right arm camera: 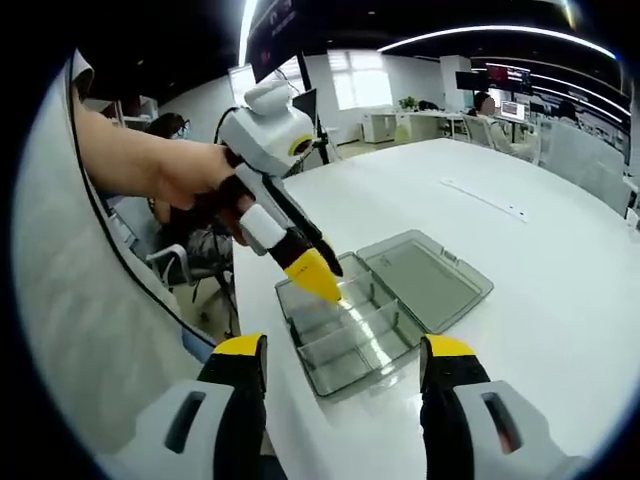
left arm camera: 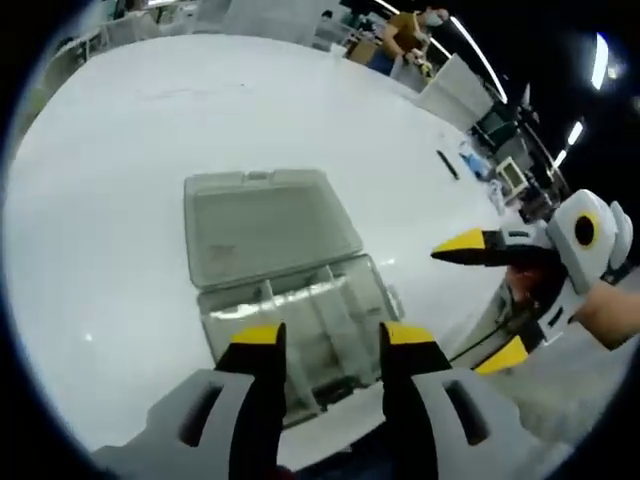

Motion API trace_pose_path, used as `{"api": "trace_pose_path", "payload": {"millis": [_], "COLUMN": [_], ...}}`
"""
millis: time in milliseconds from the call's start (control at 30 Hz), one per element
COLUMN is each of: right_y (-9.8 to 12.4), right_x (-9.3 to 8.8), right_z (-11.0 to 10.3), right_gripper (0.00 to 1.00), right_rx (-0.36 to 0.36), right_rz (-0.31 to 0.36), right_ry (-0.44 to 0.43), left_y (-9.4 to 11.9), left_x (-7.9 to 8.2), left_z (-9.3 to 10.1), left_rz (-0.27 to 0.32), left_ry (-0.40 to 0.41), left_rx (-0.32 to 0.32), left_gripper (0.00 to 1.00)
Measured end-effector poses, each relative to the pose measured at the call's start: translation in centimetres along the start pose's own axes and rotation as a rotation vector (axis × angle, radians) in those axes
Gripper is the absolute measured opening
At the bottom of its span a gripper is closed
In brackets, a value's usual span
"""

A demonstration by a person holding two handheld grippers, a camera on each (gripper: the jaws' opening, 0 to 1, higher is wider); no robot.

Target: Insert the divider into the dual guide fixture by aligning both edges with the guide slots and pushing it downward to the bottom, including one-sided entry, uneven engagement, binding, and posture correction.

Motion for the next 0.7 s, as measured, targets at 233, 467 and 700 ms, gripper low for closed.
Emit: {"api": "trace_pose_path", "payload": {"millis": [233,467,700], "right_y": [-0.3,-0.6,-0.4], "right_x": [-0.1,0.0,-0.3], "right_z": [0.0,0.0,0.1], "right_gripper": [0.59,0.6,0.6], "right_rx": [-0.004,-0.004,-0.011], "right_rz": [-0.003,-0.005,-0.015], "right_ry": [-0.018,-0.024,-0.033], "left_y": [0.7,1.1,1.7], "left_x": [-0.1,-0.2,-0.7], "left_z": [0.1,0.2,0.1], "left_rz": [0.047,0.073,0.124], "left_ry": [0.005,-0.032,-0.052], "left_rx": [-0.034,-0.054,-0.07], "left_gripper": [0.42,0.47,0.53]}}
Point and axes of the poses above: the point that each gripper's makers call its tool centre point, and the gripper's own axes: y roughly backward along the fingers, z roughly to its right, x roughly out of its top, the point moved 7 cm from there along y, roughly backward along the fingers, and after that the axes turned 8 degrees about x, right-handed, at the moved point
